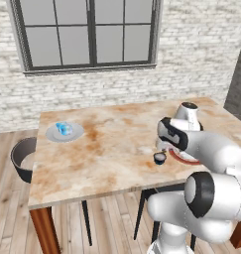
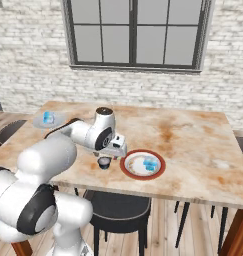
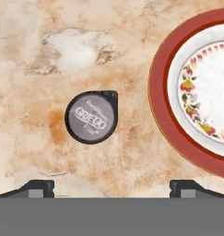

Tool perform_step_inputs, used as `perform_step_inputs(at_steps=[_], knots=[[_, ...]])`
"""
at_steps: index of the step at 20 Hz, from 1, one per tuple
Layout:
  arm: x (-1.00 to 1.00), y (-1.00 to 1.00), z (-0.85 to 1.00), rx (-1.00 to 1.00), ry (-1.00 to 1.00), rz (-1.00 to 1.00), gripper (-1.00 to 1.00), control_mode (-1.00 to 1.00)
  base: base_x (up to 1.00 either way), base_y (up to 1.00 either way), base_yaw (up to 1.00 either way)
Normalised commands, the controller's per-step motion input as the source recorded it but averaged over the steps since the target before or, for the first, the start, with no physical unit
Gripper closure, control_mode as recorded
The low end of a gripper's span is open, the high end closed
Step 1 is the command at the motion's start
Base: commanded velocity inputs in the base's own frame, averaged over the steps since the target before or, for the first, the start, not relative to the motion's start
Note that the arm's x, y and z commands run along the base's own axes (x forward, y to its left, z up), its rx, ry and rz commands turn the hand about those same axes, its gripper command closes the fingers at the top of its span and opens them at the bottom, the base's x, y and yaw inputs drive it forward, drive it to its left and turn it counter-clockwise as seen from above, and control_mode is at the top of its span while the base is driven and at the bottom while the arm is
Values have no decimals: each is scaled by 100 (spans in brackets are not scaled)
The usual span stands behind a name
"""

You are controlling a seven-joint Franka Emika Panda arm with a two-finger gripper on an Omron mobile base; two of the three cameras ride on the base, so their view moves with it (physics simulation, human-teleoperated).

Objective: Place two yogurt containers on each plate.

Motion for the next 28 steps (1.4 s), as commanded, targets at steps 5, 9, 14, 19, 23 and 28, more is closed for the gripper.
perform_step_inputs(at_steps=[5,9,14,19,23,28], knots=[[50,71,-7,-4,1,-7,-100,-100,0,0,0],[51,3,-27,0,0,-10,-100,-100,0,0,0],[18,-35,-7,0,7,-6,-100,-100,0,0,0],[-3,-9,0,0,1,0,-100,-100,0,0,0],[-3,7,-18,0,0,0,-100,-100,0,0,0],[-9,2,-49,0,0,0,-100,-100,0,0,0]])
